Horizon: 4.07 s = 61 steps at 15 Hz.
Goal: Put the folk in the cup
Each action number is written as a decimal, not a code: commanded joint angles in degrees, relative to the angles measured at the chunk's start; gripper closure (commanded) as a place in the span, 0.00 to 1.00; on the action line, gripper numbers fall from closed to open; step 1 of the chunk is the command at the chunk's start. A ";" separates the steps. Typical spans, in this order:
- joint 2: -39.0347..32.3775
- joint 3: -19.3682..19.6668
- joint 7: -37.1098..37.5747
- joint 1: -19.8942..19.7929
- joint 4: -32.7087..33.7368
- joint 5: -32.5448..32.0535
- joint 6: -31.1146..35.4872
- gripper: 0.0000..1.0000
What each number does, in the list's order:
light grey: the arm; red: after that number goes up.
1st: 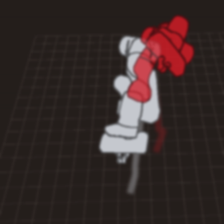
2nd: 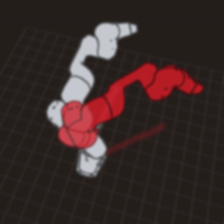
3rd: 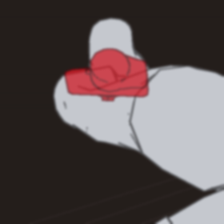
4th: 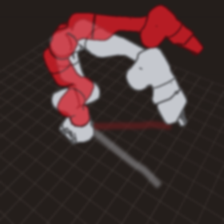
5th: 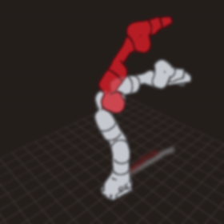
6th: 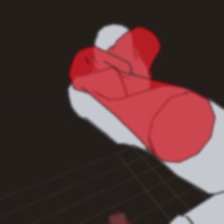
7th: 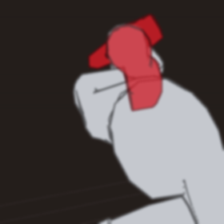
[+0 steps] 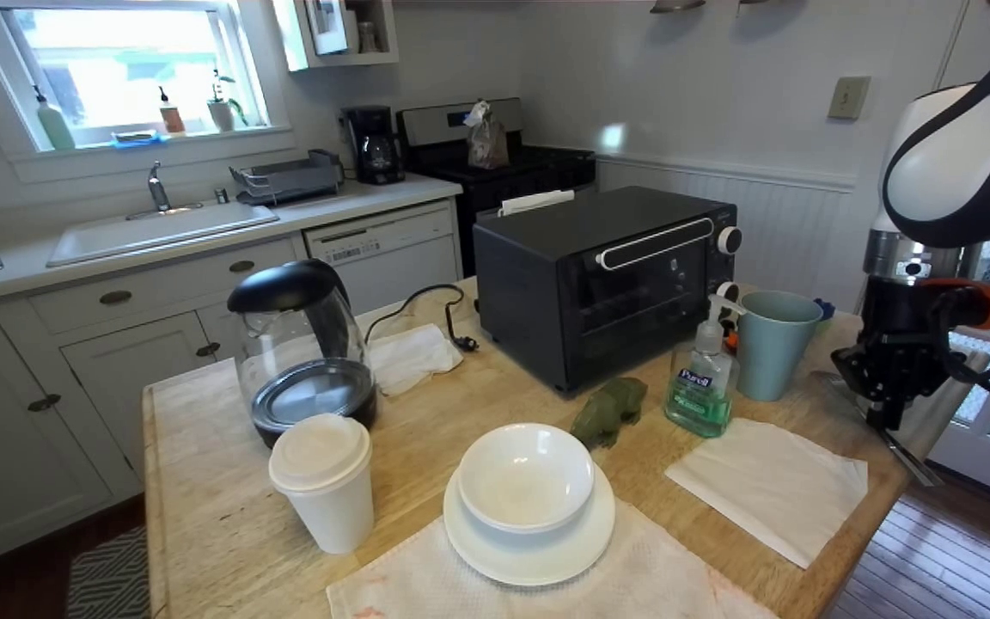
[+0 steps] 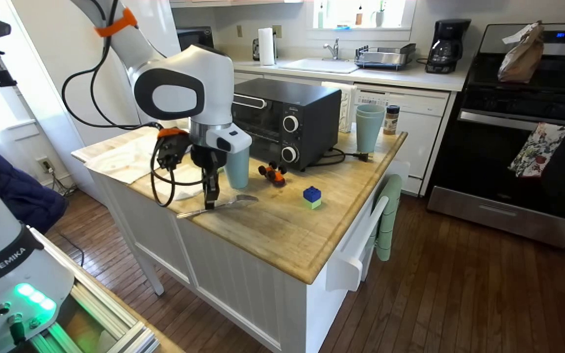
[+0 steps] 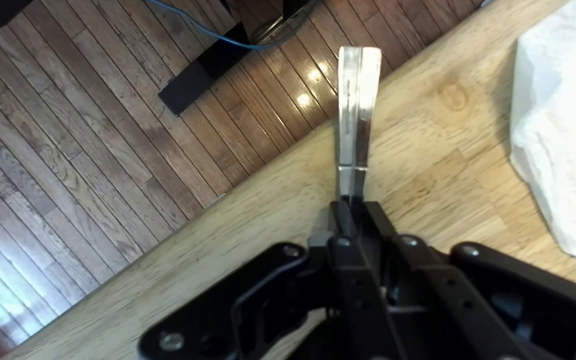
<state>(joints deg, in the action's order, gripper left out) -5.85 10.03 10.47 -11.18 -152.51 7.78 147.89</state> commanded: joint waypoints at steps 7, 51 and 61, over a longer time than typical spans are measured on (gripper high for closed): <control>-0.53 1.16 -1.95 -0.16 1.43 -0.65 1.75 0.42; 13.22 2.50 14.36 -1.31 3.39 -23.44 -7.44 0.97; 21.85 -4.08 19.47 -2.44 3.20 -26.90 -8.15 0.97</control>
<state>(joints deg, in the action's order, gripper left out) 12.69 8.41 27.69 -12.20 -148.97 -17.47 141.17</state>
